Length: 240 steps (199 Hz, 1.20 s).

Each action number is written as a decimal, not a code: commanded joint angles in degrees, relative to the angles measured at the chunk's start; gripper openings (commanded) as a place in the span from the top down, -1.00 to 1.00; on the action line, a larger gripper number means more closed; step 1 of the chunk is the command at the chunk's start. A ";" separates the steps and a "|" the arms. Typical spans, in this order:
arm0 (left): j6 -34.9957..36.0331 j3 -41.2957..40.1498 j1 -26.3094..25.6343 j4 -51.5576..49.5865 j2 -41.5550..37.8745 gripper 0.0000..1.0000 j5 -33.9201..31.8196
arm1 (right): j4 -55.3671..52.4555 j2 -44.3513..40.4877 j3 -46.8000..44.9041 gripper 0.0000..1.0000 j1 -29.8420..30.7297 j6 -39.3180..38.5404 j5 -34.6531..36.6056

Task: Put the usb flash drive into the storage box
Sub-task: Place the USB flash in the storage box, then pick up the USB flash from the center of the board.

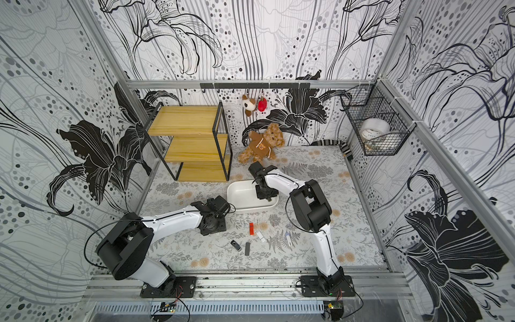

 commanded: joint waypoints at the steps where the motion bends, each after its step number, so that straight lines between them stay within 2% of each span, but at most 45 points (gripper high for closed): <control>1: -0.14 -0.15 -0.23 1.09 1.13 -0.10 -1.12 | -1.31 -9.91 -2.98 0.05 0.86 1.78 2.05; 52: 0.57 -0.24 -0.24 1.00 1.51 0.03 -0.91 | -4.93 -30.14 -15.90 -0.03 4.07 6.67 6.60; 89: 1.43 -0.05 -0.28 0.78 1.78 0.18 -0.17 | -5.48 -41.53 -30.47 -0.20 5.34 14.68 2.68; 128: 1.62 -0.30 -0.26 1.72 2.91 0.36 0.51 | -3.83 -46.03 -39.89 -0.34 9.67 21.68 1.00; 162: 2.24 0.08 -0.24 1.70 2.95 0.66 0.74 | -0.65 -48.80 -47.87 -0.38 13.06 27.02 -1.55; 203: 2.58 0.01 -0.23 1.66 3.27 0.76 0.55 | 2.59 -48.89 -52.33 -0.39 13.33 26.95 -2.77; 240: 2.41 -0.14 -0.23 1.62 2.76 0.99 0.55 | 6.86 -46.83 -55.09 -0.39 13.24 26.73 -4.45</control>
